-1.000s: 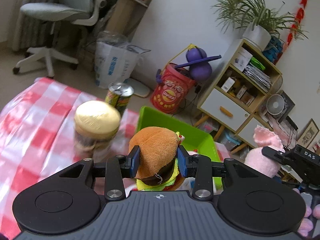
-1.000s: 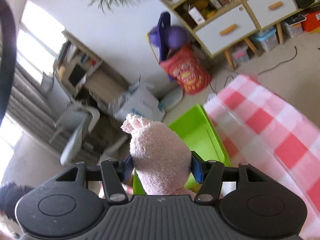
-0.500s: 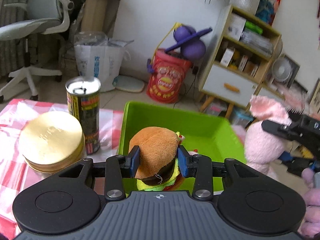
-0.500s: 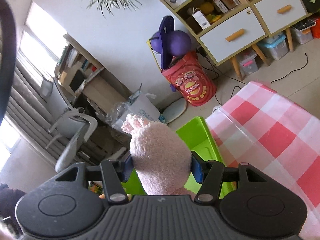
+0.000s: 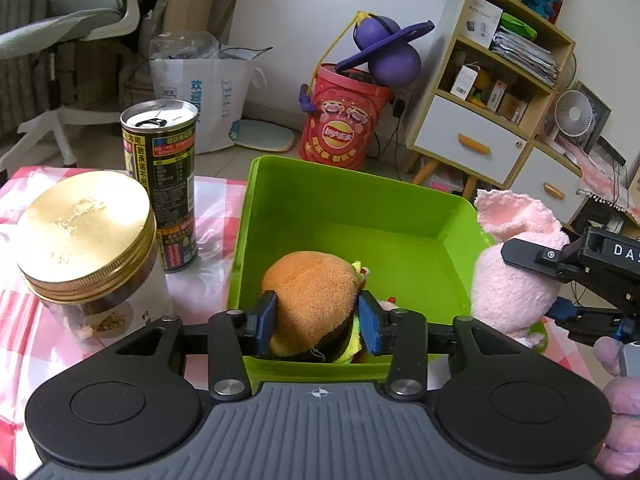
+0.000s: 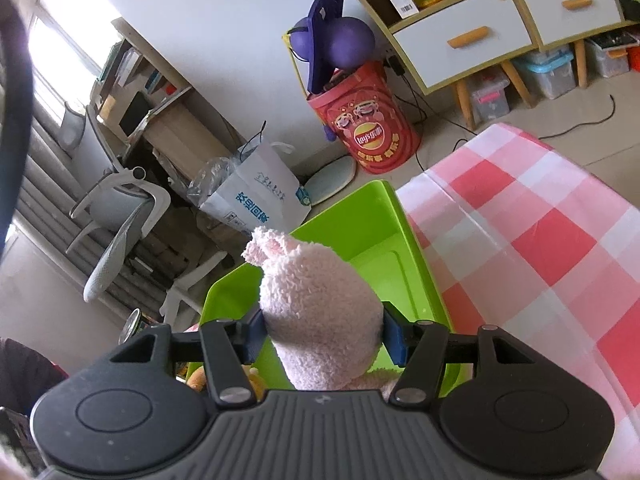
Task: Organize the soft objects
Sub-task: 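Lower the burger into the green tray with the left tool while the right drops the bunny in, then move both tools back toward the sponge and Santa plush on the table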
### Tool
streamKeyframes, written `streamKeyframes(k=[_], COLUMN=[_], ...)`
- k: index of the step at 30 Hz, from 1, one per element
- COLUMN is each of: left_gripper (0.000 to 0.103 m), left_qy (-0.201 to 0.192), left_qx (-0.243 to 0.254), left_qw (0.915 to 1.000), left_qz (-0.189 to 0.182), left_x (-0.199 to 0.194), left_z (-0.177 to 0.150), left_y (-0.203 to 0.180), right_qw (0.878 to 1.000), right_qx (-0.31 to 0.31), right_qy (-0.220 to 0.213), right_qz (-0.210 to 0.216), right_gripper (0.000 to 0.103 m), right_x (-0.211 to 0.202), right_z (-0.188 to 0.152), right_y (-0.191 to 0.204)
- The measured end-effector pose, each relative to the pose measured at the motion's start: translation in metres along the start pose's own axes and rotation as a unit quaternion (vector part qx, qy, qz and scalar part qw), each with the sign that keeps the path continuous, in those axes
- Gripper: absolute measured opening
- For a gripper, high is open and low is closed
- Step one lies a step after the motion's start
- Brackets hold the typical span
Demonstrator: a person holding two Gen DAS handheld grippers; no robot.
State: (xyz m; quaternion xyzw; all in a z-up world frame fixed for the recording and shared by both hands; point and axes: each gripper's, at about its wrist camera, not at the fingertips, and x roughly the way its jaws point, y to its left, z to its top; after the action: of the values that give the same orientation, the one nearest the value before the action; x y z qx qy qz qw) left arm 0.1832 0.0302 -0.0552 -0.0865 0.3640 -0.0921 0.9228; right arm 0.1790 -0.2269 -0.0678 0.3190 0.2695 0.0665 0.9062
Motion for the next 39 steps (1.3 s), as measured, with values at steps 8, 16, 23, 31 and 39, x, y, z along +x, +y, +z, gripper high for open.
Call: streamKeyframes(k=[8,16,23,31,39], left_gripper=[0.067,0.083,0.097,0.098,0.098], left_qy=[-0.015,-0.030,-0.012,0.024,0.033], left_qx=[0.001,0.006,-0.005,0.001,-0.008], left_qw=[0.9999,0.9995,0.9999,0.9994,0.9986], left_qz=[-0.001,-0.003,0.008,0.025,0.042], left_x=[-0.012,-0.054,-0.095,-0.136,-0.159], left_z=[0.001,-0.005,-0.015,-0.035,-0.068], left_y=[-0.005,-0.004,0.006,0.014,0.042], right_qw=[1.000,1.000,0.997,0.992,0.987], right_qx=[0.015,-0.030,-0.073,-0.115,-0.135], right_qy=[0.011,0.008,0.015,0.032,0.052], right_qz=[0.008,-0.001,-0.032,-0.049,-0.067], right_gripper=[0.064,0.067,0.071,0.079,0.083], right_x=[-0.008,-0.041,-0.077,-0.117,-0.132], right_z=[0.004,0.006,-0.004,-0.035,-0.071], right_y=[0.003,0.031,0.051,0.070,0.072])
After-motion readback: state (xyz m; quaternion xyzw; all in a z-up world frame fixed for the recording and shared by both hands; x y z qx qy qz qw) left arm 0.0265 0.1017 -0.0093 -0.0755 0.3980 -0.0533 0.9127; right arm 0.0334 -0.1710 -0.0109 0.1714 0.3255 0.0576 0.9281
